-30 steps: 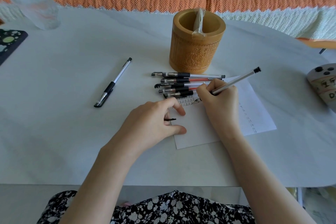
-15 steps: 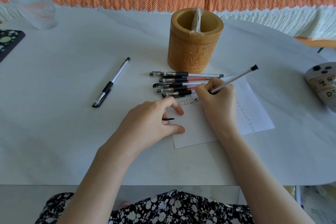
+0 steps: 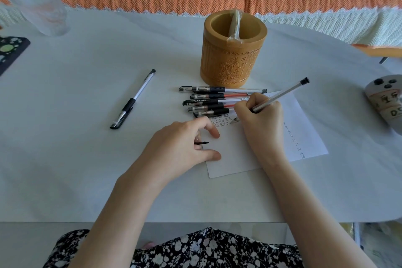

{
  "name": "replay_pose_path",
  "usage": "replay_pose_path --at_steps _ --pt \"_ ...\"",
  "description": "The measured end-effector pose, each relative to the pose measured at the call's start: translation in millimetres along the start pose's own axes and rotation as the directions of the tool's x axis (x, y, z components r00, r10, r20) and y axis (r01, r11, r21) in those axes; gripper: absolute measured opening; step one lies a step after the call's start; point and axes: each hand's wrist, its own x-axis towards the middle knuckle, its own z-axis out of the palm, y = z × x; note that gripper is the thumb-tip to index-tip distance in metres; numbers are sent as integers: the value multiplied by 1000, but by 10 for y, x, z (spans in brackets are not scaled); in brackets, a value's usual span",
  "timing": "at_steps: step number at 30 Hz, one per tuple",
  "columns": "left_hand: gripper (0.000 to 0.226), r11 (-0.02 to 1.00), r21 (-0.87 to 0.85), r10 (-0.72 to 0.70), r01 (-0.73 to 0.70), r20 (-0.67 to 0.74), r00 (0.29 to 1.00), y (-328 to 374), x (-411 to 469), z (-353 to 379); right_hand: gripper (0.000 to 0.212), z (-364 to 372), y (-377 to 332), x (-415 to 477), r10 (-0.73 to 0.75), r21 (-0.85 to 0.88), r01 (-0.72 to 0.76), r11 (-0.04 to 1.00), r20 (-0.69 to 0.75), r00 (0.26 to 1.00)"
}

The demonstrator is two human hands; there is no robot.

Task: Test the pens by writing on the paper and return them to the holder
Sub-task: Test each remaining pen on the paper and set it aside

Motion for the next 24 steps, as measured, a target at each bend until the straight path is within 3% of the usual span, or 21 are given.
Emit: replay_pose_path --at_steps 4,7,9,15,24 --pt "29 991 -129 26 -26 -4 1000 1 -22 -15 33 -33 -53 24 72 88 -71 994 -14 997" --pt "27 954 -294 63 -62 -6 998 31 -54 -59 40 -99 -151 31 185 409 -196 891 66 980" --pt "27 933 -354 72 -60 23 997 67 -71 -76 41 -135 -202 8 191 523 -251 815 167 967" --pt "36 874 -480 113 -73 56 992 116 -63 -53 41 -128 -291 -113 148 442 -269 856 289 946" --pt "42 804 -586 171 -103 62 983 183 -79 -25 44 -30 -301 -188 63 356 -195 914 352 934"
